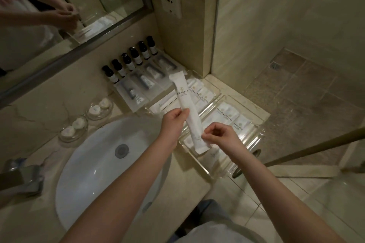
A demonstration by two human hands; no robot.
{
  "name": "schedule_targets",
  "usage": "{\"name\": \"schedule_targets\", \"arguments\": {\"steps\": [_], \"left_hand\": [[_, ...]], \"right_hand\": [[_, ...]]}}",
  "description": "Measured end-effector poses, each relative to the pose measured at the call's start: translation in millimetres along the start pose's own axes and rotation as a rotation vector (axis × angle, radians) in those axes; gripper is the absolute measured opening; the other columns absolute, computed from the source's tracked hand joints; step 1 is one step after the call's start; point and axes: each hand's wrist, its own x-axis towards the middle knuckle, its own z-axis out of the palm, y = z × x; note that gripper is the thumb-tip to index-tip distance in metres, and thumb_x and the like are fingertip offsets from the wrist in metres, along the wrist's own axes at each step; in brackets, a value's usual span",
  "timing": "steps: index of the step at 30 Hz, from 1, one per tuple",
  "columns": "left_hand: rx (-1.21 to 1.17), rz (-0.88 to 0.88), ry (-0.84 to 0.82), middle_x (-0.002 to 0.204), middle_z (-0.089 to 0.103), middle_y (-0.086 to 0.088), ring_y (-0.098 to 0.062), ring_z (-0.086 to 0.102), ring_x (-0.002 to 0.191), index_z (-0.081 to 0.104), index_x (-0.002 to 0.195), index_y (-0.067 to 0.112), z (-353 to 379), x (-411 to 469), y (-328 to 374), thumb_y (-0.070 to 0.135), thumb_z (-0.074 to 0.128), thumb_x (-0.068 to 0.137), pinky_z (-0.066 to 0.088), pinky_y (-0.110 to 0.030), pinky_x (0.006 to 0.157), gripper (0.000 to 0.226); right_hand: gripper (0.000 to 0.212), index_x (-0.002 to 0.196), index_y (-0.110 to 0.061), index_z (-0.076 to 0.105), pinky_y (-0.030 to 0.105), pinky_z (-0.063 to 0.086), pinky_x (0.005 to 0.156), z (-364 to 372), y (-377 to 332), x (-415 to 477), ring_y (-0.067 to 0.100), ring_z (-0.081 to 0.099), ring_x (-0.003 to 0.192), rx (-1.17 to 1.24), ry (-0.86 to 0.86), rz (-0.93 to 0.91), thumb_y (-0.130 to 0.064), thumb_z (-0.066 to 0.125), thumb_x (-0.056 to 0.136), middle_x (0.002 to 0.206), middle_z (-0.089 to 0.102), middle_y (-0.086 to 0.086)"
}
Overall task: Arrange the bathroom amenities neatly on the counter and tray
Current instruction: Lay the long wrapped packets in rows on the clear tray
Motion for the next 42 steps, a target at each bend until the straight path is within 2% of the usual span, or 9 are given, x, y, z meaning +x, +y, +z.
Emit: {"name": "schedule_targets", "arguments": {"steps": [3, 6, 12, 16, 20, 24, 30, 35, 42], "left_hand": [[0.109, 0.041, -0.085, 0.075, 0.054, -0.006, -0.011, 0.047, 0.066, 0.064, 0.087, 0.003, 2.4, 3.0, -2.6, 0.019, 0.053, 0.092, 0.039, -0.016, 0.055, 0.020], [0.283, 0.098, -0.291, 0.068, 0.056, 0.005, 0.000, 0.050, 0.058, 0.063, 0.081, 0.012, 15.2, -2.3, -1.3, 0.019, 0.054, 0.091, 0.039, -0.007, 0.050, 0.015], [0.408, 0.089, -0.473, 0.069, 0.058, 0.004, -0.010, 0.054, 0.062, 0.060, 0.075, 0.015, 55.7, -7.3, -4.4, 0.023, 0.054, 0.091, 0.046, -0.025, 0.059, 0.019], [0.617, 0.124, -0.427, 0.117, 0.062, -0.004, -0.021, 0.056, 0.111, 0.061, 0.116, 0.013, 65.7, -3.4, -28.5, 0.026, 0.056, 0.090, 0.046, -0.037, 0.096, 0.030], [1.182, 0.325, -0.554, 0.157, 0.015, -0.001, -0.022, 0.007, 0.146, 0.026, 0.145, 0.025, 61.4, 0.5, -62.4, 0.034, 0.048, 0.092, 0.015, -0.045, 0.116, 0.058], [1.328, 0.319, -0.669, 0.158, -0.012, 0.001, -0.021, -0.017, 0.145, 0.008, 0.147, 0.034, 64.0, 0.8, -83.5, 0.040, 0.037, 0.096, 0.000, -0.051, 0.118, 0.059], [1.428, 0.382, -0.646, 0.157, -0.019, -0.001, -0.024, -0.021, 0.143, 0.002, 0.147, 0.033, 63.2, 1.4, -91.9, 0.037, 0.036, 0.096, -0.004, -0.049, 0.117, 0.062], [1.506, 0.486, -0.565, 0.154, -0.026, 0.001, -0.024, -0.026, 0.141, -0.010, 0.146, 0.034, 63.0, 0.5, -103.0, 0.042, 0.030, 0.096, -0.009, -0.049, 0.115, 0.064], [1.485, 0.407, -0.495, 0.157, -0.020, -0.002, -0.023, -0.022, 0.143, -0.005, 0.147, 0.032, 59.3, 0.7, -106.5, 0.038, 0.023, 0.098, -0.008, -0.046, 0.116, 0.057]], "right_hand": [[0.014, 0.101, -0.016, 0.060, 0.027, 0.052, 0.071, -22.4, -16.5, 4.8, 0.021, 0.064, 0.084, -0.059, 0.113, -0.046, -0.016, 0.061, 0.087, 0.098, 0.066, 0.011], [0.034, 0.120, -0.024, 0.050, 0.030, 0.052, 0.073, -45.7, -44.8, 15.8, 0.015, 0.062, 0.086, 0.047, 0.192, -0.111, -0.019, 0.061, 0.088, 0.102, 0.061, 0.006], [0.016, 0.094, -0.019, 0.058, 0.043, 0.053, 0.073, -65.1, -53.3, 28.6, 0.021, 0.061, 0.083, 0.010, 0.233, -0.091, -0.010, 0.066, 0.083, 0.090, 0.063, 0.004], [0.024, 0.104, -0.013, 0.055, 0.048, 0.055, 0.081, -83.6, -25.4, 29.8, 0.026, 0.063, 0.090, -0.020, 0.483, 0.015, -0.010, 0.066, 0.083, 0.103, 0.064, 0.012], [0.031, 0.111, -0.017, 0.055, 0.046, 0.054, 0.086, -89.8, 5.5, 29.1, 0.025, 0.063, 0.095, -0.212, 0.616, 0.091, -0.017, 0.066, 0.083, 0.112, 0.061, 0.009], [0.036, 0.118, -0.013, 0.055, 0.041, 0.051, 0.086, -89.3, 16.9, 31.7, 0.028, 0.060, 0.101, -0.607, 0.587, 0.082, -0.024, 0.063, 0.085, 0.117, 0.063, 0.010], [0.032, 0.116, -0.011, 0.058, 0.040, 0.038, 0.087, -91.2, 45.2, 22.8, 0.031, 0.049, 0.110, -1.254, 0.517, -0.045, -0.028, 0.054, 0.089, 0.118, 0.059, 0.012], [0.047, 0.126, -0.016, 0.052, 0.047, 0.028, 0.105, -89.5, 49.6, 10.5, 0.029, 0.041, 0.127, -1.215, 0.444, -0.044, -0.039, 0.058, 0.085, 0.136, 0.047, 0.010], [0.086, 0.138, -0.027, 0.035, 0.052, 0.009, 0.115, -74.8, 46.1, -1.4, 0.029, 0.023, 0.140, -1.376, 0.185, 0.113, -0.063, 0.066, 0.066, 0.145, 0.035, 0.007]]}}
